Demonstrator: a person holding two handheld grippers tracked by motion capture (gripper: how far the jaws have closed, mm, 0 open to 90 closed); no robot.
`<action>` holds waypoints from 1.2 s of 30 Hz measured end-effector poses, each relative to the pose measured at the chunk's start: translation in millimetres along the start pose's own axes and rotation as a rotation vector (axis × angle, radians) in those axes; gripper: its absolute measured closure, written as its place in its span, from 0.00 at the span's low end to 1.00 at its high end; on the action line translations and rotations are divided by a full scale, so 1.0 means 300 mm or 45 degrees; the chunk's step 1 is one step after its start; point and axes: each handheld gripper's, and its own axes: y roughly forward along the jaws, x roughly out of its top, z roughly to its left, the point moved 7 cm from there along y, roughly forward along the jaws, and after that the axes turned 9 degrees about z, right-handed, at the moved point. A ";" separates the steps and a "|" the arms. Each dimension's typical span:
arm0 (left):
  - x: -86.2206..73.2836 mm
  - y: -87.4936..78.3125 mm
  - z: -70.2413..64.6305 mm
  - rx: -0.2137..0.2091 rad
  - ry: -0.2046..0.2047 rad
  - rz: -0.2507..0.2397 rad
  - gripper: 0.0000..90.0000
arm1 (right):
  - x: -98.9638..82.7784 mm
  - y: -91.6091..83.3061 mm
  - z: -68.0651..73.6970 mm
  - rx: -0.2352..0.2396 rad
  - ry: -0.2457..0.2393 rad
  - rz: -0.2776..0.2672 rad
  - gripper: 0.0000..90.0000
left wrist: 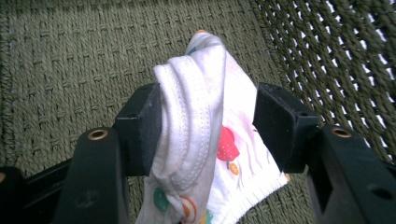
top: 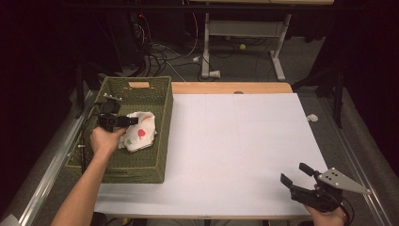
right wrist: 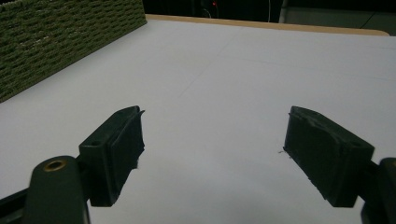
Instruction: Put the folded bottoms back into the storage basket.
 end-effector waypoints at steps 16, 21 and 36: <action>-0.012 -0.056 0.002 -0.006 0.028 -0.047 0.45 | 0.000 0.000 0.000 0.000 0.000 0.000 0.23; -0.017 -0.072 -0.005 -0.013 0.043 -0.060 0.45 | 0.000 0.000 0.001 0.000 0.000 0.001 0.23; -0.053 -0.106 -0.001 -0.022 0.067 -0.078 0.45 | 0.000 0.001 0.001 0.000 0.001 0.003 0.23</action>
